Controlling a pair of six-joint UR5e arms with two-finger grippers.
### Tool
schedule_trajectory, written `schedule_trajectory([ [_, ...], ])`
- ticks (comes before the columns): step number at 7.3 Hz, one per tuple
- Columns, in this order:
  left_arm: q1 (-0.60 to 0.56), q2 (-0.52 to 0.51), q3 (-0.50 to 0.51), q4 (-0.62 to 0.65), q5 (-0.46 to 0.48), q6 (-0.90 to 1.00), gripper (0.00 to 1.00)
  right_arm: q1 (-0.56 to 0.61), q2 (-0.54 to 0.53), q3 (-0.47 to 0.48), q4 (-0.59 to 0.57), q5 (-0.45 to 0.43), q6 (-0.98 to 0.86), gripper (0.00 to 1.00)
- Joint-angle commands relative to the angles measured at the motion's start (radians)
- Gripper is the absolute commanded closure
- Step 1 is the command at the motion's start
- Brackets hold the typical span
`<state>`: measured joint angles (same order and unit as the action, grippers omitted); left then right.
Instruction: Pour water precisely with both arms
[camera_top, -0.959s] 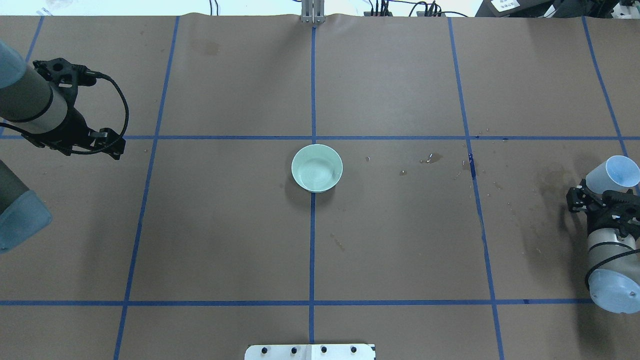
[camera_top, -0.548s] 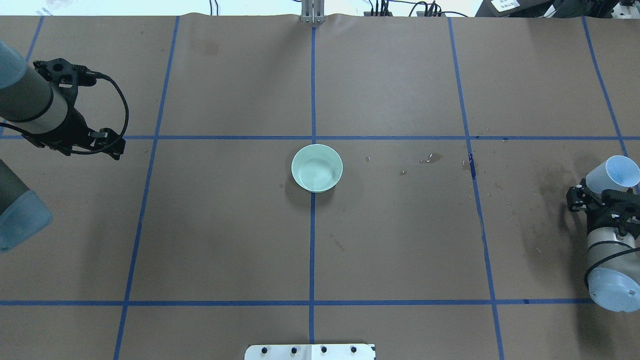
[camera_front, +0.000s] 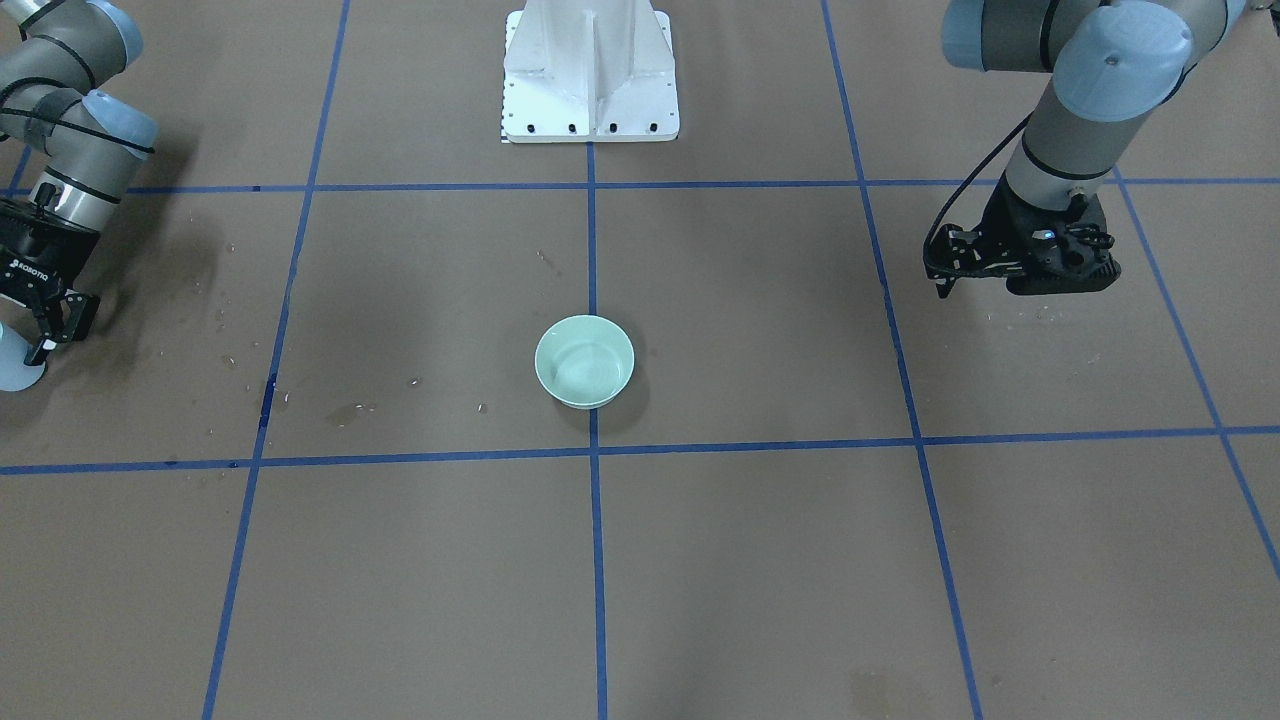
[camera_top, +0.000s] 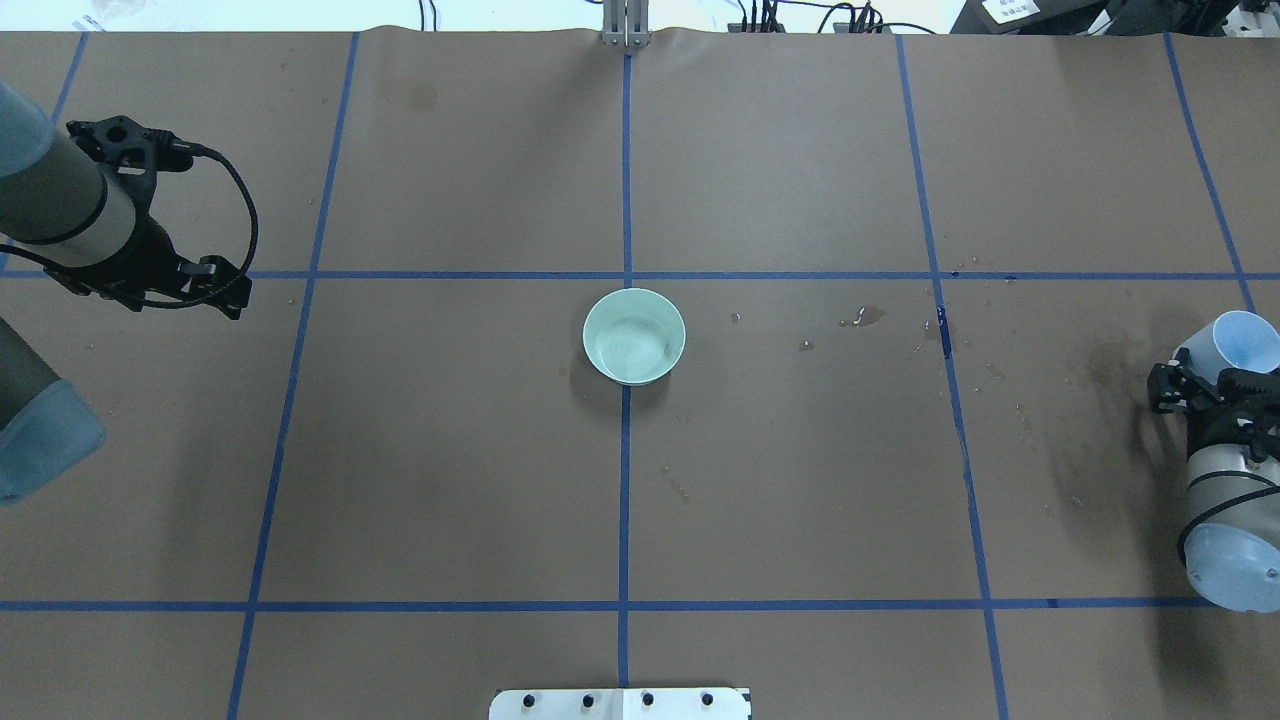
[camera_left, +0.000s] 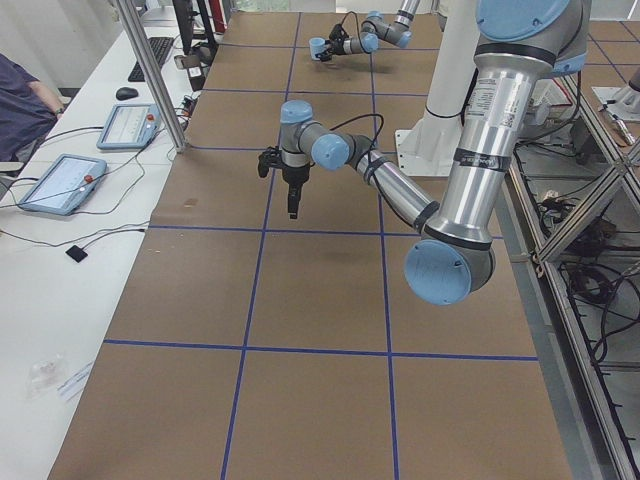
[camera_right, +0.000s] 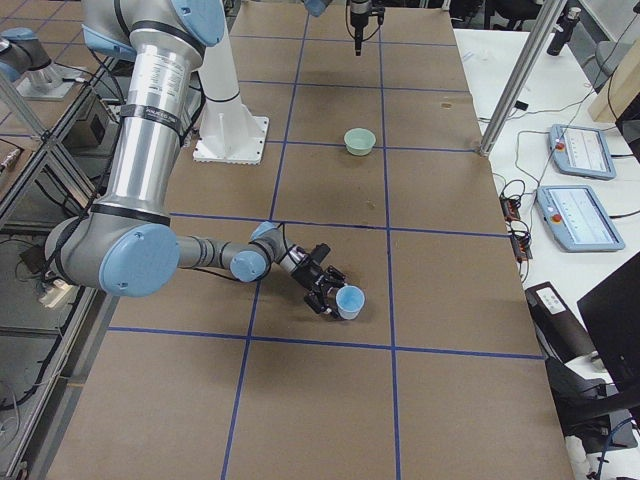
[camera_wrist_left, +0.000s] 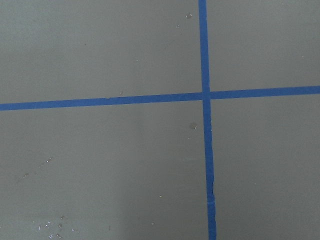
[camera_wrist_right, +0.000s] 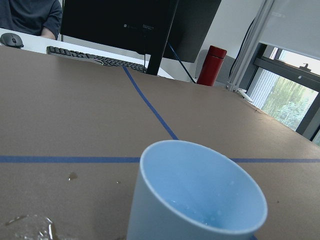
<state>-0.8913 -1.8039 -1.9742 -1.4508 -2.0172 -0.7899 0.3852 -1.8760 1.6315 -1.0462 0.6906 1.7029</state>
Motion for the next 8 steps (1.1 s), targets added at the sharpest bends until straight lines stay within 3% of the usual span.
schedule_trajectory([
  [1,0.0,0.001,0.002,0.001,0.0,0.0,0.0,0.015,0.001,-0.002,0.0,0.001,-0.006,0.01],
  [8,0.0,0.003,0.006,0.001,0.0,0.0,0.0,0.052,0.029,-0.05,0.015,0.004,-0.017,0.0],
])
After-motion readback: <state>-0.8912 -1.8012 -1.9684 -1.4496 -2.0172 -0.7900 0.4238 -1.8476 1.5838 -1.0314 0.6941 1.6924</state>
